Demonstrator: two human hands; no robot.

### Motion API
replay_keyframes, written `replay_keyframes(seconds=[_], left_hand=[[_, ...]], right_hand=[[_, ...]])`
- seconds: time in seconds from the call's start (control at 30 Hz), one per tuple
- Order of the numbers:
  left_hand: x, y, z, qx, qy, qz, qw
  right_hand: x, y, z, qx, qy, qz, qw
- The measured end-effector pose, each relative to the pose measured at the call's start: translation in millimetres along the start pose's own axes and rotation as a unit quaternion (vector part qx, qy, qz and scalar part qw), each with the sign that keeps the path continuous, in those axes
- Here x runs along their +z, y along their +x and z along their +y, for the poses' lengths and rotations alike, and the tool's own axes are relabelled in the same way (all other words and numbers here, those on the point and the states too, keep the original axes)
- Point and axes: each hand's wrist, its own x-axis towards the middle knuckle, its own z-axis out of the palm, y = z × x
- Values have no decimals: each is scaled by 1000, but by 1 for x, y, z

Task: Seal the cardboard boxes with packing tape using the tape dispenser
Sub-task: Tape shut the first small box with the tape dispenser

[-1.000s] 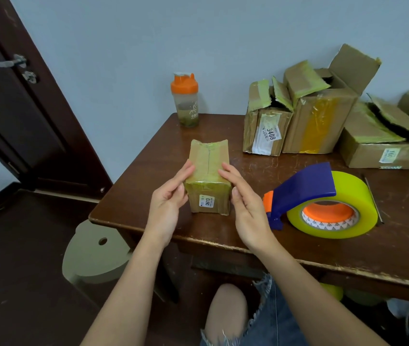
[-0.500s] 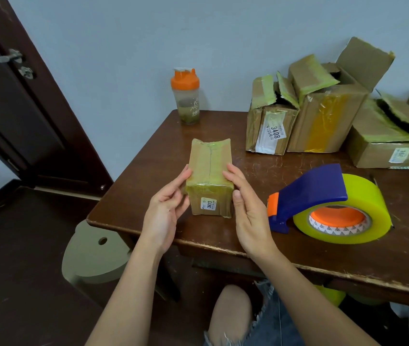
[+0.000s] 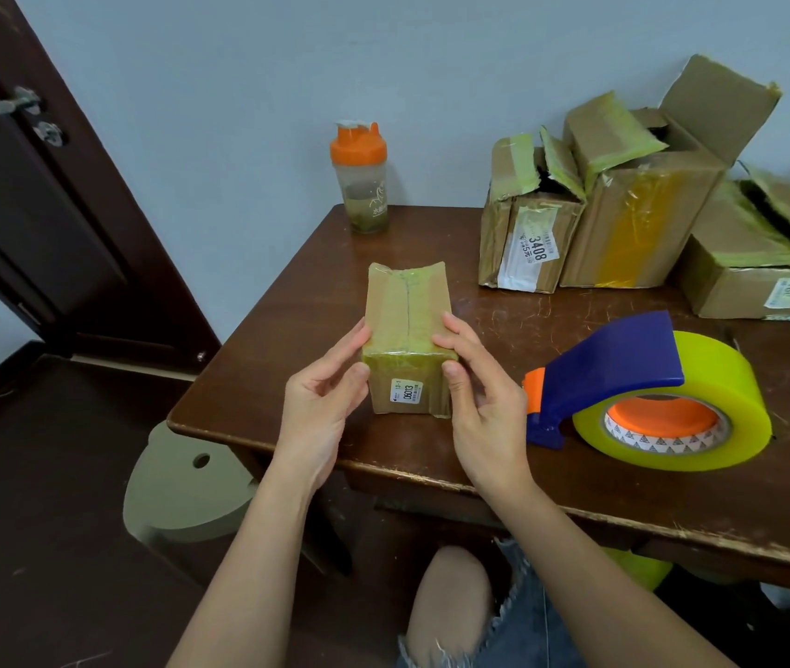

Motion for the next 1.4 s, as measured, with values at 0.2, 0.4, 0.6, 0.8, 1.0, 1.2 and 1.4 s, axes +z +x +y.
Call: replay_keyframes(seconds=[0.2, 0.4, 0.6, 0.8, 1.0, 1.2, 1.4], left_hand=[[11, -2, -5, 54, 64, 104, 991], [10, -3, -3, 51, 61, 113, 990], [11, 3, -7, 75, 80, 125, 986], [5, 5, -8, 76, 97, 102, 987], [1, 15, 6, 95, 139, 77, 983], [-1, 19, 24, 70, 259, 156, 951], [32, -13, 20, 104, 340, 153, 922]], right_hand=[[2, 0, -2, -57, -57, 32, 996], [2, -2, -2, -49, -44, 31, 997], [3, 1, -1, -56, -46, 41, 997], [1, 1, -4, -63, -55, 35, 996], [1, 5, -11, -55, -100, 48, 992], [-3, 5, -41, -80, -225, 2, 971], [-16, 43, -58, 2, -326, -56, 944]])
